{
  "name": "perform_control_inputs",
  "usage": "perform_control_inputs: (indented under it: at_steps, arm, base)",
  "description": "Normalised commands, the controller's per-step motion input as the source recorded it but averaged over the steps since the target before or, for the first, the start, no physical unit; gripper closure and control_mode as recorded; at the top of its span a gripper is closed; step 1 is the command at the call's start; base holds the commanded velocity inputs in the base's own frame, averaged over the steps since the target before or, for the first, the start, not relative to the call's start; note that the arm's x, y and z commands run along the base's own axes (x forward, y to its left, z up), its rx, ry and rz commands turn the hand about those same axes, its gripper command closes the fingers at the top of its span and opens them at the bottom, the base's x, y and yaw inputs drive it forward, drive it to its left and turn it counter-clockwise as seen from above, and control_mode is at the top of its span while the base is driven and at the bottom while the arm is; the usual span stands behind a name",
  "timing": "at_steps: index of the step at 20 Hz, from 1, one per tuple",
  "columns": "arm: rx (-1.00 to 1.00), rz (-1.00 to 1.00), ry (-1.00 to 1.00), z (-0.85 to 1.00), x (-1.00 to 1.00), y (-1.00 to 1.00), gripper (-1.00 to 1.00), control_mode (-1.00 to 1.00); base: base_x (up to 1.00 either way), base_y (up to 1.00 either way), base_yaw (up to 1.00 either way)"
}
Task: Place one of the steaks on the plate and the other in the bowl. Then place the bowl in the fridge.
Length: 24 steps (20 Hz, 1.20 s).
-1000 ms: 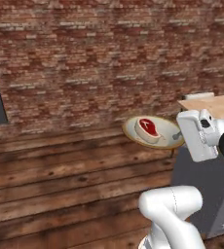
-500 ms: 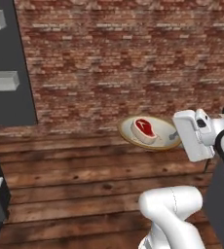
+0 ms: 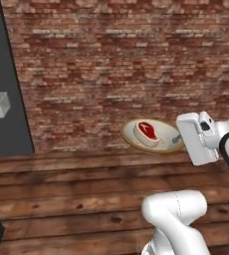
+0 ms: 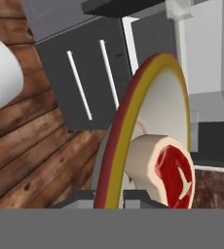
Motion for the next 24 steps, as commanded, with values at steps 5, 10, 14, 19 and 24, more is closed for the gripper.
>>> perform_control_inputs:
  at_steps: [5,10,14,19,24]
  arm:
    - [0.00,0.00,0.00,0.00,0.00,0.00,1.00,1.00]
    - [0.00,0.00,0.00,0.00,0.00,0.00,1.00,1.00]
    - [0.00,0.00,0.00,0.00,0.00,0.00,1.00,1.00]
    - [0.00,0.00,0.00,0.00,0.00,0.00,1.00,1.00]
    - [0.00,0.00,0.00,0.00,0.00,0.00,1.00,1.00]
  base:
    - [0.49,0.16,0.44]
    - [0.33,0.10,0.59]
    - [0.32,0.24,0.60]
    - [0.31,0.26,0.56]
    - [0.16,0.50,0.37]
